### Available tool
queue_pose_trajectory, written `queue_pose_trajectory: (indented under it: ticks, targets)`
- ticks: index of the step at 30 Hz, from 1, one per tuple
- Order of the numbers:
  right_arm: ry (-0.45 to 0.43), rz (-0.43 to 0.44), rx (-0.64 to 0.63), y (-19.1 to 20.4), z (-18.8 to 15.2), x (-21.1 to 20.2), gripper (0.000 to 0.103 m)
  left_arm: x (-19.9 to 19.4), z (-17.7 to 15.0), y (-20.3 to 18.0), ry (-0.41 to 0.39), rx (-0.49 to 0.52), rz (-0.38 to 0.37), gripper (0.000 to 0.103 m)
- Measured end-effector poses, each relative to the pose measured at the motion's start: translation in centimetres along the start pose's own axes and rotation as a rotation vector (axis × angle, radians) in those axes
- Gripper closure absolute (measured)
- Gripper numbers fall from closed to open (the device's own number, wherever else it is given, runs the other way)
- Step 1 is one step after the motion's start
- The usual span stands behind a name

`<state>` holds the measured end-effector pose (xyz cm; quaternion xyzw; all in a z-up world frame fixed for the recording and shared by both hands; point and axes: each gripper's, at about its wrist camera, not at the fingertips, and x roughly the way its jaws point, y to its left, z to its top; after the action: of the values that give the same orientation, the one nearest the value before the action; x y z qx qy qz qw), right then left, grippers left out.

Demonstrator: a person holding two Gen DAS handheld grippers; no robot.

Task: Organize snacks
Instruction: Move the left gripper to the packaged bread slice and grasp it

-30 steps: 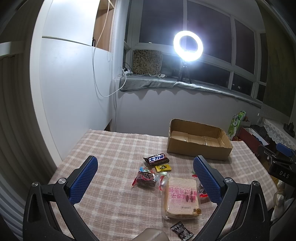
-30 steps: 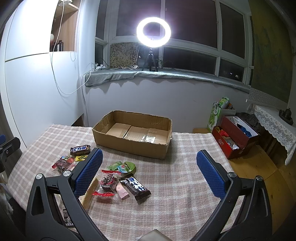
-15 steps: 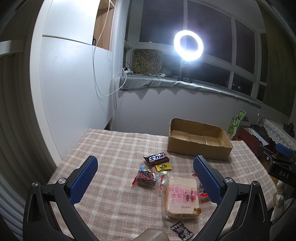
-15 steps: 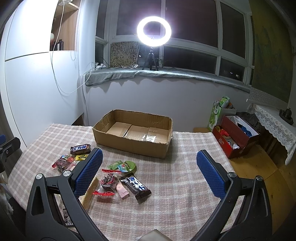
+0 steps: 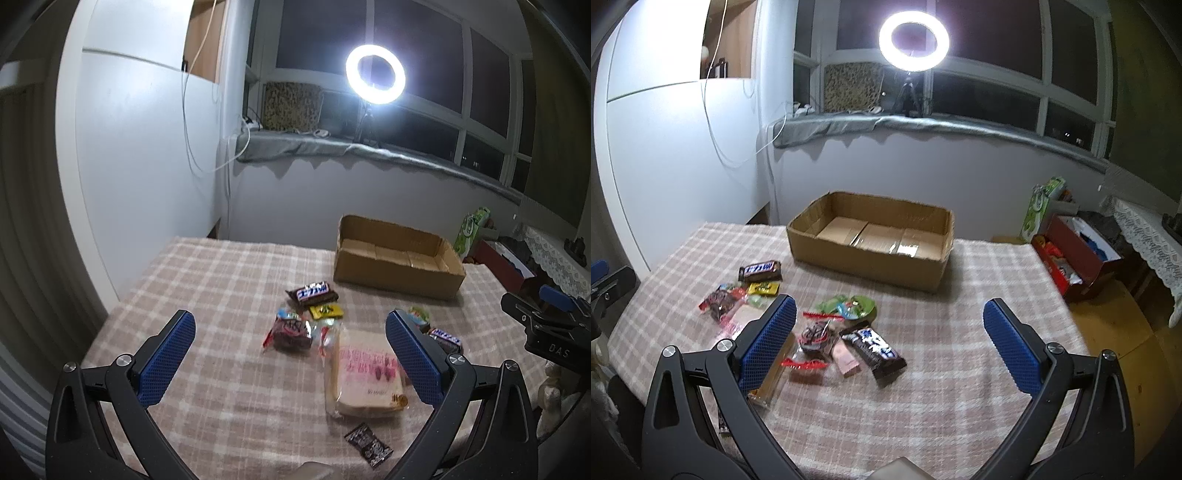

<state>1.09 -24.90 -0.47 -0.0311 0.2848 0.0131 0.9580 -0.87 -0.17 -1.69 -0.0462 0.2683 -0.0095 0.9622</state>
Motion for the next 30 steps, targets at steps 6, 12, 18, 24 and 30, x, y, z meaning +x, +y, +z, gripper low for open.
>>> queue_pose_trajectory:
  ticks: [6, 12, 18, 24, 30]
  targets:
    - [0.054, 0.049, 0.009, 0.2, -1.0, 1.4, 0.000, 1.1, -1.1, 1.2, 0.051, -0.031, -0.020, 0.002]
    - [0.118, 0.135, 0.036, 0.8, -2.3, 2.9, 0.002, 2.7, -2.1, 1.9, 0.122, -0.088, -0.094, 0.012]
    - [0.212, 0.275, 0.069, 1.9, -3.6, 4.7, 0.012, 4.7, -3.5, 2.0, 0.206, -0.136, -0.183, 0.024]
    - [0.319, 0.408, 0.125, 3.1, -4.8, 6.8, 0.027, 6.7, -4.9, 1.9, 0.281, -0.187, -0.272, 0.039]
    - [0.406, 0.505, 0.158, 4.4, -5.7, 8.7, 0.040, 8.0, -5.6, 2.0, 0.325, -0.223, -0.340, 0.057]
